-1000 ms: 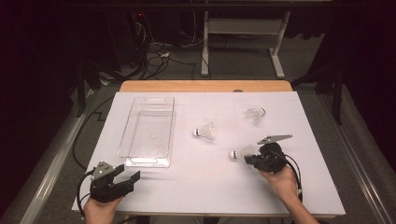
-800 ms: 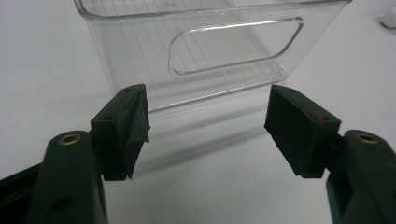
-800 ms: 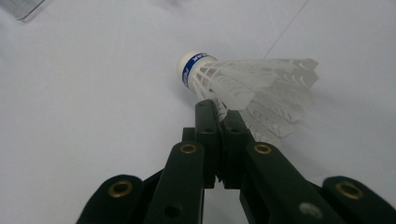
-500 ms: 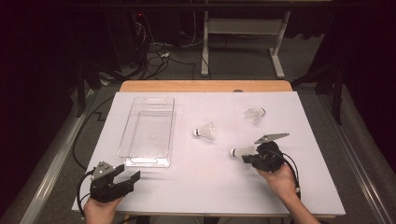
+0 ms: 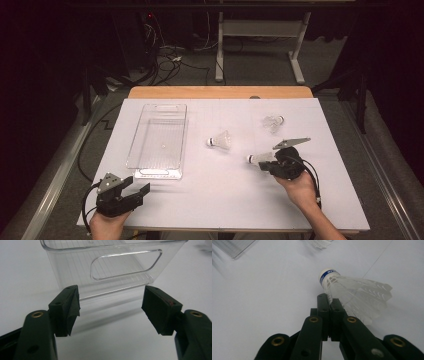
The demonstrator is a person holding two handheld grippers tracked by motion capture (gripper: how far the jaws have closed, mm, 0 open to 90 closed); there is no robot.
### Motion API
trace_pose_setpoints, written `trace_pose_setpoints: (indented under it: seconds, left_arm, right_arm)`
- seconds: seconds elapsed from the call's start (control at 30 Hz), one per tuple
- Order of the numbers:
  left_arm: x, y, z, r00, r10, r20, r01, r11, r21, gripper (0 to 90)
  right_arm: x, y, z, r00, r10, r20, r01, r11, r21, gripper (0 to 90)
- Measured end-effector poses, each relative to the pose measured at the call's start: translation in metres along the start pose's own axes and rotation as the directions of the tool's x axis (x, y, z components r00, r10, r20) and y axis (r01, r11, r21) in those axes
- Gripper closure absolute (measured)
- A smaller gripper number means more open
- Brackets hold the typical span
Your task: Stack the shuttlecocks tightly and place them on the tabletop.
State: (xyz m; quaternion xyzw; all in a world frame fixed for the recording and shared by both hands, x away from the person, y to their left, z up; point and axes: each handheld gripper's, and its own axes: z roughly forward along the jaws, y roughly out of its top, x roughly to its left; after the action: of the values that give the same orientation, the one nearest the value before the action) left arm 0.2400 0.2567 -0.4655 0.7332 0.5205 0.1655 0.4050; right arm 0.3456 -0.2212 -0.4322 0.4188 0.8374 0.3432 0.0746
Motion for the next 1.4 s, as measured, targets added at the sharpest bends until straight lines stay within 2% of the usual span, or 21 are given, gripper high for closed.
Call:
trace_pose_setpoints:
  seconds: [0.6,1.4]
  left_arm:
    - [0.000,0.000,0.000,1.0000,0.003,-0.001,-0.003,1.0000,0.002,31.4]
    - [0.000,0.001,0.001,1.0000,0.000,0.002,0.000,1.0000,0.003,31.4]
  right_arm:
    - [-0.006,0.013,0.003,0.9999,0.009,-0.004,-0.009,1.000,-0.008,90.0]
    - [-0.013,0.029,0.015,0.9993,0.031,-0.021,-0.031,0.999,-0.007,90.0]
